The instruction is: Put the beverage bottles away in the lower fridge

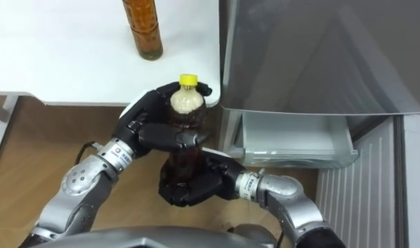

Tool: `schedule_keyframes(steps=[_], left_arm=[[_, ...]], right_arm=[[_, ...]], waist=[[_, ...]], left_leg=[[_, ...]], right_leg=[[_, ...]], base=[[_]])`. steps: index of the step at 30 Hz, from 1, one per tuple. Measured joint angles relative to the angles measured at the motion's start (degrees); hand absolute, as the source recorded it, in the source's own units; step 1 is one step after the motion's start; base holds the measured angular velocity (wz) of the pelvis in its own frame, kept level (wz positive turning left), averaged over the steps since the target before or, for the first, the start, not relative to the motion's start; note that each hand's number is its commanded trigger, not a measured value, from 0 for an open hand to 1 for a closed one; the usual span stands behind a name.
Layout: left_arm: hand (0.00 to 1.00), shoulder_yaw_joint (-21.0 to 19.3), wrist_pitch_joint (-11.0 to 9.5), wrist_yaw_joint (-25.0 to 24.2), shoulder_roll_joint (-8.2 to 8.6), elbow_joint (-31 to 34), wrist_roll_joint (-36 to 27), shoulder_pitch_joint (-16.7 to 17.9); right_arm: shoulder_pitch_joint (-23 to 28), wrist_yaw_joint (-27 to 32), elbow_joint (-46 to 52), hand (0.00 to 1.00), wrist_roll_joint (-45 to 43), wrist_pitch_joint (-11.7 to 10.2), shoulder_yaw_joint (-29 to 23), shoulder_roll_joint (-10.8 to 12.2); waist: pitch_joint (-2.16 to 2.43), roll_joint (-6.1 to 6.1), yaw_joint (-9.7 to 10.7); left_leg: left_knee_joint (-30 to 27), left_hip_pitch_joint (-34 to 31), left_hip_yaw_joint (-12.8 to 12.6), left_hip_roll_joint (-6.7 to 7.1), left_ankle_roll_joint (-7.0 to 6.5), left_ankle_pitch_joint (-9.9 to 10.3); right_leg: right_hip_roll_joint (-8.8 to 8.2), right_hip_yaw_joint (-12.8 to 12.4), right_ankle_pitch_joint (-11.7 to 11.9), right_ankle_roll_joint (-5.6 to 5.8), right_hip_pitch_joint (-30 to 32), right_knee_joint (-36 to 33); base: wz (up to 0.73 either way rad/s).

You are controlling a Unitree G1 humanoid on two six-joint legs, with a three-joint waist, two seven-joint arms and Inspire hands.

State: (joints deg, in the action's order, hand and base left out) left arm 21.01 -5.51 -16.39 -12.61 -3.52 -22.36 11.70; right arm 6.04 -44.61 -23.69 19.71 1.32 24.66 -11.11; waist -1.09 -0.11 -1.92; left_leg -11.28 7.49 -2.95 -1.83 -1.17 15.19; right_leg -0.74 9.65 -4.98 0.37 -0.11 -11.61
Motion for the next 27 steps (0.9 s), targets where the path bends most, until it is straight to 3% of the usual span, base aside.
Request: schedule_keyframes(steps=[11, 17, 20, 22, 27], left_arm=[[0.00, 0.58, 0.00, 0.01, -0.52, 1.38, 0.04, -0.07], [0.00, 0.16, 0.00, 1.10, -1.14, 5.90, -0.59, -0.16], [0.00, -1.91, -0.05, 0.47, -1.09, 10.25, -3.93, -0.31], [0.00, -3.56, -1.37, 0.34, -0.74, 13.04, -7.51, -0.63], [0.00, -6.47, -2.52, 0.27, 0.04, 16.07, -7.54, -1.18]], right_arm=[[0.12, 0.31, 0.01, 1.00, 1.07, 0.00, 0.09, 0.00], [0.39, 0.20, 0.03, 1.00, 2.49, -0.05, 0.10, 0.03], [0.56, -0.43, 0.02, 1.00, 2.64, -0.10, 0.01, -0.08], [0.85, -1.03, 0.02, 1.00, 2.64, -0.09, 0.02, -0.10], [0.94, -1.28, 0.03, 1.00, 2.64, -0.09, -0.07, -0.81]], waist=[[0.10, 0.07, 0.32], [0.18, 0.16, 0.39], [0.17, 0.13, 0.07], [0.12, 0.03, -0.12], [-0.08, -0.33, -0.17]], left_leg=[[-0.33, -0.94, 0.19, 0.14, -0.03, -0.02], [-0.51, -0.88, 0.35, 0.16, -0.05, -0.03], [-0.46, -0.80, 0.31, 0.13, -0.05, -0.03], [-0.46, -0.82, 0.31, 0.13, -0.05, -0.03], [-0.42, -0.91, 0.35, 0.15, -0.05, -0.01]], right_leg=[[-0.12, -0.01, 0.00, 0.00, 0.85, -0.18], [-0.16, -0.03, 0.00, 0.00, 0.63, -0.16], [-0.11, -0.16, 0.00, 0.00, 0.66, -0.25], [-0.09, -0.09, 0.00, 0.00, 0.67, -0.25], [-0.10, -0.10, 0.00, 0.00, 0.78, -0.24]], base=[[0.00], [0.00], [0.00], [0.00], [0.00]])
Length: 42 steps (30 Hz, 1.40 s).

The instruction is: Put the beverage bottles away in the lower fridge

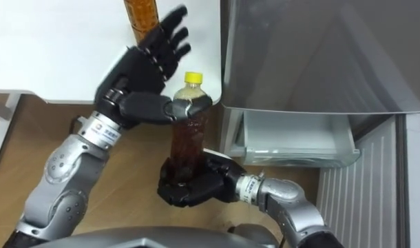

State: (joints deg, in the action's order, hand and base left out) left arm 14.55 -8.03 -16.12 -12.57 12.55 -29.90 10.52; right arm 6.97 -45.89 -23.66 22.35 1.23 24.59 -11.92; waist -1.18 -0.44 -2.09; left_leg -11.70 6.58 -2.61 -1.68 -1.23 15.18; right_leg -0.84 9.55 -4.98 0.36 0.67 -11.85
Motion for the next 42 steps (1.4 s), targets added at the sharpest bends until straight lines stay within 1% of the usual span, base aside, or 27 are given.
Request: schedule_keyframes(steps=[2, 5, 8, 9, 10, 11, 13, 15, 17, 21, 23, 25, 26, 28, 29, 30, 31, 32, 33, 34, 36, 37, 38, 39, 40, 41, 42], left_arm=[[0.00, -1.03, 0.00, 0.28, 0.18, 0.00, 0.06, -0.17], [0.00, -2.39, 0.01, 0.47, 0.18, 1.69, 0.10, -0.19], [0.00, -5.33, -0.14, 0.93, 0.62, 6.71, 0.10, -0.22], [0.00, -6.60, -1.06, 0.99, 0.58, 8.31, 0.03, -0.33], [0.00, -7.87, -1.48, 1.32, 0.57, 9.65, -0.98, -0.41], [0.00, -8.36, -1.84, 1.81, 0.53, 10.27, -1.64, -0.41], [0.00, -10.50, -3.52, 2.86, 0.50, 11.31, -4.32, -0.48], [0.00, -12.34, -3.60, 3.59, 0.51, 11.47, -6.08, -0.47], [0.00, -14.69, -3.62, 5.25, 0.57, 11.47, -6.61, -0.47], [0.00, -18.34, -3.65, 8.64, 0.59, 11.44, -6.53, -0.37], [0.00, -20.07, -4.17, 10.93, 0.61, 11.44, -6.45, -0.02], [0.00, -22.03, -4.88, 13.43, 0.66, 10.91, -6.31, 0.36], [0.00, -22.53, -4.88, 13.98, 0.74, 10.68, -6.12, 0.39], [0.00, -25.58, -4.99, 16.72, 0.96, 9.95, -5.51, 1.11], [0.00, -26.54, -5.10, 17.35, 0.95, 9.54, -5.43, 1.45], [0.00, -28.46, -5.23, 19.10, 0.98, 8.50, -5.44, 2.25], [0.00, -30.28, -5.23, 21.12, 1.14, 7.11, -5.42, 2.92], [0.00, -31.73, -5.24, 23.24, 1.37, 5.65, -5.45, 3.23], [0.00, -32.28, -5.24, 24.15, 1.39, 4.73, -5.44, 3.23], [0.00, -33.08, -5.25, 25.96, 1.41, 2.70, -5.42, 3.23], [0.00, -33.64, -5.26, 28.59, 1.84, -0.76, -5.42, 3.27], [0.00, -33.45, -5.28, 30.29, 1.90, -3.35, -5.43, 3.76], [0.00, -33.26, -5.29, 30.97, 1.93, -4.68, -5.44, 4.10], [0.00, -32.59, -5.29, 32.37, 2.00, -8.07, -5.34, 4.70], [0.00, -31.71, -5.27, 33.70, 2.17, -11.62, -5.33, 5.06], [0.00, -31.37, -5.27, 34.35, 2.42, -13.35, -5.34, 5.26], [0.00, -30.83, -5.20, 35.41, 2.98, -16.93, -5.35, 5.48]], right_arm=[[0.02, 0.00, 0.00, 1.00, 0.00, 0.00, -0.06, -0.58], [0.52, -0.01, 1.05, 1.00, -0.04, 0.00, -0.27, -1.88], [2.03, -0.58, 1.54, 1.00, -0.12, -0.04, -1.99, -1.93], [2.87, -0.61, 1.53, 1.00, -0.09, -0.05, -2.75, -1.96], [3.79, -0.60, 1.51, 1.00, -0.02, -0.06, -3.40, -2.03], [4.12, -0.60, 1.51, 1.00, -0.02, -0.07, -3.55, -2.13], [4.89, -0.62, 1.51, 1.00, -0.02, -0.09, -3.86, -2.68], [5.02, -0.63, 1.51, 1.00, -0.03, -0.08, -4.37, -3.09], [5.64, -0.59, 1.51, 1.00, 0.02, -0.08, -6.49, -2.39], [6.87, -0.57, 1.51, 1.00, -0.20, -0.08, -9.14, -2.14], [7.76, -0.58, 1.51, 1.00, -0.66, -0.09, -10.54, -1.69], [8.45, -0.59, 1.51, 1.00, -1.78, -0.09, -11.94, -1.32], [8.73, -0.60, 1.51, 1.00, -1.86, -0.09, -12.32, -1.28], [9.65, -0.60, 1.51, 1.00, -1.96, -0.09, -13.75, -1.27], [9.92, -0.61, 1.52, 1.00, -2.08, -0.08, -14.15, -1.23], [10.46, -0.58, 1.52, 1.00, -2.23, -0.07, -15.04, -1.15], [10.97, -0.55, 1.52, 1.00, -2.34, -0.07, -15.92, -1.11], [11.38, -0.47, 1.51, 1.00, -2.53, 0.01, -16.91, -0.98], [11.45, -0.29, 1.49, 1.00, -2.53, 0.03, -17.19, -1.00], [11.62, 0.36, 1.49, 1.00, -2.52, 0.03, -17.65, -0.98], [12.11, 1.51, 1.49, 1.00, -2.51, 0.04, -18.41, -0.35], [12.21, 2.12, 1.48, 1.00, -2.50, 0.07, -18.35, -0.11], [12.27, 2.26, 1.48, 1.00, -2.49, 0.09, -18.25, 0.02], [12.26, 2.56, 1.49, 1.00, -2.48, 0.12, -18.01, 0.34], [12.22, 2.89, 1.48, 1.00, -2.48, 0.13, -17.99, 0.81], [12.17, 3.07, 1.48, 1.00, -2.48, 0.14, -17.94, 1.01], [12.10, 3.45, 1.48, 1.00, -2.48, 0.20, -17.82, 1.39]], waist=[[-0.07, -0.20, -0.03], [-0.01, -0.42, -0.18], [0.05, -0.51, -0.73], [0.04, -0.64, -1.24], [0.04, -0.74, -1.83], [0.05, -0.74, -2.08], [0.06, -0.76, -3.23], [0.06, -0.75, -3.75], [0.08, -0.76, -4.52], [0.18, -1.01, -5.28], [0.28, -1.20, -5.54], [0.09, -1.59, -5.84], [0.02, -1.72, -5.90], [0.08, -1.92, -6.10], [0.15, -1.91, -6.15], [0.38, -1.95, -6.22], [0.53, -2.03, -6.38], [0.60, -2.05, -6.60], [0.62, -2.03, -6.83], [0.66, -2.03, -7.48], [0.68, -2.06, -8.17], [0.60, -2.14, -8.64], [0.63, -2.16, -8.85], [0.79, -2.19, -9.06], [0.78, -2.18, -9.27], [0.75, -2.22, -9.36], [0.77, -2.07, -9.44]], left_leg=[[0.07, 0.00, 0.01, -0.02, 0.00, 0.00], [0.16, 0.02, 0.03, -0.09, 0.00, 0.00], [0.30, 0.25, 0.08, -0.18, 0.01, 0.00], [0.31, 0.64, 0.09, -0.23, 0.01, -0.02], [0.43, 1.14, 0.08, -0.60, 0.01, -0.02], [0.48, 1.32, 0.07, -0.59, 0.01, -0.01], [1.29, 1.91, -0.03, -0.56, 0.01, -0.02], [1.29, 2.08, -0.01, -0.54, 0.01, -0.01], [1.27, 2.18, -0.02, -0.54, 0.01, -0.01], [1.20, 2.44, 0.27, -0.55, 0.02, -0.02], [1.21, 2.55, 0.36, -0.54, 0.02, -0.02], [1.21, 2.73, 0.45, -0.59, 0.02, -0.02], [1.20, 2.78, 0.56, -0.60, 0.01, -0.02], [1.41, 2.81, 0.77, -0.47, -0.05, -0.06], [1.41, 2.81, 0.79, -0.45, -0.05, -0.06], [1.42, 2.84, 0.89, -0.46, -0.05, -0.06], [1.42, 3.00, 0.89, -0.50, -0.03, -0.07], [1.42, 3.08, 0.89, -0.43, 0.02, -0.10], [1.42, 3.09, 0.89, -0.35, 0.06, -0.12], [1.39, 3.15, 0.87, -0.28, 0.11, -0.18], [1.41, 3.53, 0.88, -0.56, 0.12, -0.31], [1.63, 3.90, 0.88, -0.57, 0.12, -0.31], [1.85, 4.10, 0.88, -0.56, 0.12, -0.31], [1.99, 4.27, 0.89, -0.51, 0.12, -0.31], [2.07, 4.43, 0.82, -0.48, 0.12, -0.31], [2.08, 4.44, 0.82, -0.48, 0.12, -0.31], [2.09, 4.44, 0.83, -0.46, 0.12, -0.31]], right_leg=[[0.02, 0.02, 0.00, 0.00, 0.01, 0.05], [0.08, -0.01, 0.00, 0.00, 0.02, 0.12], [0.12, 0.08, 0.00, 0.00, -0.06, 0.16], [0.17, 0.01, 0.00, 0.01, -0.29, 0.16], [0.21, -0.06, -0.05, 0.08, -0.74, 0.19], [0.22, -0.06, -0.08, 0.13, -0.91, 0.18], [0.29, -0.14, -0.10, 0.15, -1.19, 0.18], [0.28, -0.19, -0.10, 0.15, -1.40, 0.23], [0.28, -0.08, -0.10, 0.15, -1.56, 0.26], [0.27, 0.11, -0.10, 0.15, -1.93, 0.25], [0.29, 0.21, -0.11, 0.16, -2.05, 0.23], [0.19, 0.56, -0.13, 0.20, -2.36, 0.24], [0.11, 0.77, -0.14, 0.22, -2.47, 0.24], [-0.01, 0.81, -0.37, 0.31, -2.46, 0.19], [-0.02, 0.79, -0.50, 0.28, -2.46, 0.17], [0.01, 0.81, -0.62, 0.21, -2.50, 0.18], [0.09, 0.81, -0.66, 0.18, -2.63, 0.18], [0.16, 0.81, -0.66, 0.18, -2.69, 0.18], [0.17, 0.81, -0.66, 0.18, -2.70, 0.18], [0.17, 0.81, -0.66, 0.17, -2.75, 0.23], [0.12, 0.81, -0.69, 0.12, -3.03, 0.28], [0.11, 0.77, -0.70, 0.11, -3.45, 0.42], [0.11, 0.74, -0.72, 0.09, -3.62, 0.45], [0.08, 0.74, -0.81, 0.05, -3.73, 0.36], [0.07, 0.69, -0.82, 0.05, -3.72, 0.27], [0.05, 0.71, -0.82, 0.05, -3.72, 0.26], [0.03, 0.74, -0.82, 0.05, -3.71, 0.23]], base=[[0.00], [0.00], [0.00], [0.00], [0.00], [0.00], [-0.05], [0.00], [0.00], [0.02], [0.02], [0.02], [0.08], [0.05], [0.00], [0.00], [0.00], [0.00], [0.00], [0.00], [0.00], [0.00], [0.00], [0.00], [0.00], [0.00], [0.00]])
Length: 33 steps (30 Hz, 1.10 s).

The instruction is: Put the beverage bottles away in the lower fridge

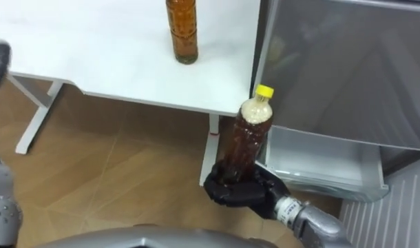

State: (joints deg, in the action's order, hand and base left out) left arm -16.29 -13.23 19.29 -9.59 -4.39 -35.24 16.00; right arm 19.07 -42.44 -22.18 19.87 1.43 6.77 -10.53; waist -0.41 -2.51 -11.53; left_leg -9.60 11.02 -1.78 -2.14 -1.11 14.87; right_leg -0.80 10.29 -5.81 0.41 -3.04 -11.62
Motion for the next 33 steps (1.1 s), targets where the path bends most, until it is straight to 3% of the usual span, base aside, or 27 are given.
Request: schedule_keyframes(steps=[2, 6, 10, 17, 22, 27, 29, 33], left_arm=[[0.00, 1.30, 0.00, 1.44, 0.08, -5.88, -0.04, 0.42], [0.00, 6.68, 0.06, 4.09, 0.07, -17.65, -0.31, 0.56], [0.00, 12.48, 0.25, 3.37, 0.04, -27.55, -0.19, 0.53], [0.00, 16.61, 1.62, 0.20, -0.36, -37.09, 0.68, 0.61], [0.00, 19.56, 4.50, -3.62, -0.31, -46.00, 9.98, 1.15], [0.00, 19.96, 6.01, -6.74, -0.32, -53.09, 10.15, 1.01], [0.00, 20.01, 6.72, -7.47, -0.32, -54.47, 10.91, 1.25], [0.00, 20.98, 7.00, -8.51, -0.09, -55.43, 18.56, 0.66]], right_arm=[[-0.01, 0.37, -0.15, 1.00, 0.14, 0.06, 0.39, 0.21], [-0.01, 3.12, -0.99, 1.00, 0.60, 0.71, 1.59, 0.60], [-2.03, 4.43, -4.89, 1.00, 0.59, 0.72, 3.22, 0.60], [-3.49, 6.39, -9.48, 1.00, 5.41, 0.72, 3.30, 0.71], [-4.52, 9.90, -12.49, 1.00, 6.84, 0.71, 3.25, 0.63], [-4.66, 13.96, -13.57, 1.00, 7.90, 0.71, 3.23, 0.25], [-4.69, 16.02, -13.58, 1.00, 7.92, 0.71, 3.13, -0.08], [-6.40, 19.37, -17.40, 1.00, 10.59, 0.28, 3.08, -0.27]], waist=[[0.06, 0.19, 0.15], [-0.31, 1.15, 0.31], [-0.38, 1.46, 0.67], [-0.42, 1.42, 1.66], [-0.43, 1.35, 3.85], [-0.34, 1.17, 5.26], [-0.30, 1.16, 6.38], [-0.05, 1.15, 7.48]], left_leg=[[0.02, 0.01, 0.05, 0.00, 0.00, 0.00], [-0.01, -0.27, 0.25, 0.47, -0.01, 0.01], [0.11, -0.32, 0.24, 0.54, -0.04, 0.02], [0.51, -0.39, -0.04, 0.48, -0.04, 0.02], [0.87, -0.41, -0.44, 0.24, -0.03, 0.02], [1.20, -0.44, -1.40, 0.10, -0.01, 0.03], [1.30, -0.58, -1.44, 0.08, -0.01, 0.03], [1.28, -0.95, -2.06, -0.04, 0.01, 0.04]], right_leg=[[-0.01, -0.16, -0.05, -0.03, -0.09, 0.02], [-0.06, 0.07, -0.18, -0.02, 0.07, 0.06], [-0.08, 0.07, -0.24, 0.07, 0.22, 0.11], [0.02, -0.01, -0.23, 0.10, 0.10, 0.81], [0.25, -0.11, -0.23, 0.10, 0.23, 0.98], [0.59, -0.85, -0.19, 0.04, 0.82, 0.95], [0.61, -0.86, -0.19, 0.04, 1.02, 0.94], [0.87, -1.95, -0.11, -0.07, 1.62, 0.84]], base=[[0.00], [0.00], [0.00], [0.00], [0.00], [-0.10], [0.00], [-0.07]])
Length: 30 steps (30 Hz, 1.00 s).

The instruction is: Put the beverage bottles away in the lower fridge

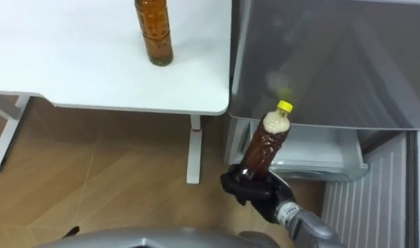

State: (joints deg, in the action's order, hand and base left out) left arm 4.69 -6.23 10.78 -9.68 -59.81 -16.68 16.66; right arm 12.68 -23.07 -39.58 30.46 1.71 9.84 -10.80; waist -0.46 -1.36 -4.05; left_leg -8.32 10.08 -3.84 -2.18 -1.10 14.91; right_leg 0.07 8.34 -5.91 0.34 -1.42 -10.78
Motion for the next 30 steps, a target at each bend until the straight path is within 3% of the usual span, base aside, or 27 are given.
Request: schedule_keyframes(steps=[4, 11, 23, 30], left_arm=[[0.00, 0.07, 0.02, -1.63, 0.76, -0.34, 4.69, -0.97], [0.00, 1.23, 0.04, -2.89, 1.06, -0.47, 8.55, -3.01], [0.00, 0.91, 0.18, -2.48, 1.11, -0.54, 8.91, -2.01], [0.00, 0.95, 2.31, -2.57, 1.22, -1.04, 10.12, -1.84]], right_arm=[[-0.37, 3.40, -0.90, 1.00, 5.47, -0.14, -0.64, 0.02], [-2.44, 9.66, -0.90, 1.00, 13.62, -0.50, -1.14, 0.38], [-3.91, 19.30, -3.08, 1.00, 39.14, -1.14, -3.00, 2.32], [-4.66, 21.64, -3.06, 1.00, 48.83, -3.02, -3.93, 2.31]], waist=[[0.12, -0.66, 1.11], [0.11, -0.52, 2.75], [-0.05, -0.53, 2.52], [-0.09, -1.22, 2.22]], left_leg=[[0.02, -0.03, -0.75, -0.03, 0.00, 0.00], [-0.18, -0.89, -1.67, 0.08, 0.01, 0.01], [-0.32, -0.85, -1.85, 0.13, 0.01, 0.01], [-0.20, -0.83, -1.95, 0.11, 0.01, 0.02]], right_leg=[[0.09, -0.23, 0.12, -0.05, 0.44, -0.16], [0.17, -1.27, 0.10, -0.06, 2.36, -1.49], [0.18, -1.36, 0.09, -0.07, 2.48, -1.50], [0.22, -1.37, 0.08, -0.08, 2.55, -1.68]], base=[[-0.10], [-0.09], [0.00], [0.00]])
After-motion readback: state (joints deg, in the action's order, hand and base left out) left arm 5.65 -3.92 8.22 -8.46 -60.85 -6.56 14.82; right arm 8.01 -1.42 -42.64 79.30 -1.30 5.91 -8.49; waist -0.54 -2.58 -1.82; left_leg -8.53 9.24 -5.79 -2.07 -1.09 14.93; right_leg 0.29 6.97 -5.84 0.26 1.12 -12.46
